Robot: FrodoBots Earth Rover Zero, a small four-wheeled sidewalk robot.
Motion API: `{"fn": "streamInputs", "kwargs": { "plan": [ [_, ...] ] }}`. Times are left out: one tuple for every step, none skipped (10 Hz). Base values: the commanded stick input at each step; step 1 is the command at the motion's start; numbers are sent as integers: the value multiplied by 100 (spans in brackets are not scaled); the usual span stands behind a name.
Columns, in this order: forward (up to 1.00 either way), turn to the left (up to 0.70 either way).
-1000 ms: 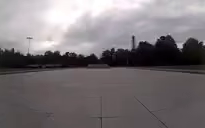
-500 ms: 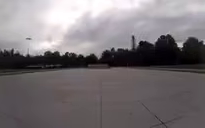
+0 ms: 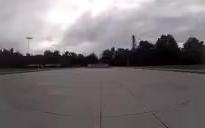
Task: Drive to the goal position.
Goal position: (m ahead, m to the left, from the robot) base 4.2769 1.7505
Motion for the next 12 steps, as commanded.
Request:
{"fn": "streamInputs", "kwargs": {
  "plan": [
    [70, 2],
    [70, 2],
    [70, 2],
    [70, 2],
    [70, 2],
    [70, 2],
    [70, 2],
    [70, 2],
    [70, 2],
    [70, 2],
    [70, 2],
    [70, 2]
  ]
}}
